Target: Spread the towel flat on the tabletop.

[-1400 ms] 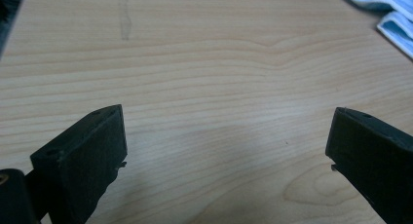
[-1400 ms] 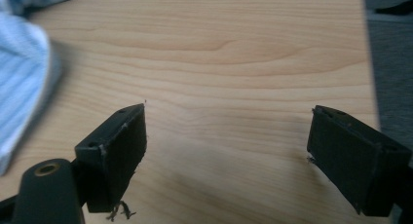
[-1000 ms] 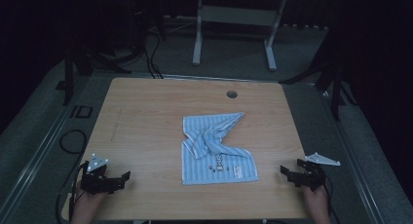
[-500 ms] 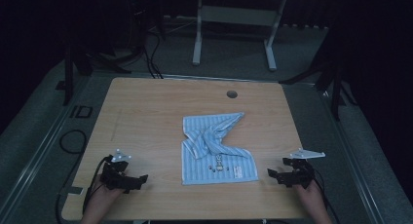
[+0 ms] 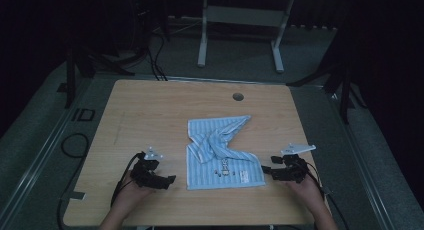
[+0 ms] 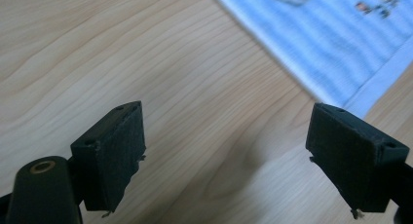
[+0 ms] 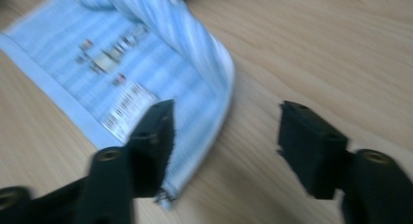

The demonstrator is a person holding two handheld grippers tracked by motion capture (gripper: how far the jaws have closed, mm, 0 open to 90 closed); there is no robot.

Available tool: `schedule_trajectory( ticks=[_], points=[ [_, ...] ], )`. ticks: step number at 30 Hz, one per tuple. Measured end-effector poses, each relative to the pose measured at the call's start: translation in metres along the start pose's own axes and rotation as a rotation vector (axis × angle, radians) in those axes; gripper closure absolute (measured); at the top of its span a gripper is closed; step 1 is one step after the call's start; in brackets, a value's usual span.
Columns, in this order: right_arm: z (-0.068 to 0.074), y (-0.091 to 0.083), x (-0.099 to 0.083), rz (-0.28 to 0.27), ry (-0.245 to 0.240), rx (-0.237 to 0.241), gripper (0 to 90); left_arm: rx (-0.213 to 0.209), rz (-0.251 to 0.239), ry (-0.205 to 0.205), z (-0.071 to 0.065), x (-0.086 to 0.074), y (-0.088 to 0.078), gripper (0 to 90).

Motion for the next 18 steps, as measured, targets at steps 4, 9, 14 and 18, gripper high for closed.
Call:
schedule_trajectory(
  ticks=[4, 9, 14, 18],
  points=[
    [0.004, 0.006, 0.014, -0.009, -0.027, 0.012, 56.8, -0.029, 0.012, 0.042, -0.014, 0.010, 0.008, 23.3],
    [0.006, 0.020, 0.031, 0.006, -0.057, 0.024, 63.9, -0.061, 0.042, 0.079, -0.028, 0.022, 0.021, 31.6],
    [0.009, 0.033, 0.045, 0.013, -0.076, 0.031, 66.3, -0.062, 0.069, 0.103, -0.034, 0.029, 0.033, 31.6],
    [0.014, 0.044, 0.059, 0.016, -0.080, 0.049, 67.4, -0.065, 0.080, 0.097, -0.036, 0.036, 0.045, 32.4]
  ],
)
Point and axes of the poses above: each handheld gripper's, and its own axes: y roughly forward along the jaws, x roughly out of its top, z roughly to its left, the point moved 9 cm from there along y, roughly forward along the jaws, and after that the axes turned 4 degrees about -z, right-handed, at the moved point
